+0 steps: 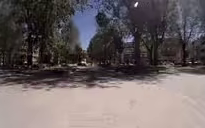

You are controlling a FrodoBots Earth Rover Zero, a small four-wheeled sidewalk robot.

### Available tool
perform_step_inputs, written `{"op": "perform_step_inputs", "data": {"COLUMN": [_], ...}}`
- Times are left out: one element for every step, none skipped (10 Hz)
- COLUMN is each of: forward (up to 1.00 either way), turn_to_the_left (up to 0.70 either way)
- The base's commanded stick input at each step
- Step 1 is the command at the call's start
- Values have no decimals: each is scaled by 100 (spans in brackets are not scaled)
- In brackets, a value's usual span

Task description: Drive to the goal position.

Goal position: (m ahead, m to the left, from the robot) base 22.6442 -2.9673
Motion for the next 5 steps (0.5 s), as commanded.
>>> {"op": "perform_step_inputs", "data": {"forward": [70,70,70,70,70], "turn_to_the_left": [1,1,1,1,1]}}
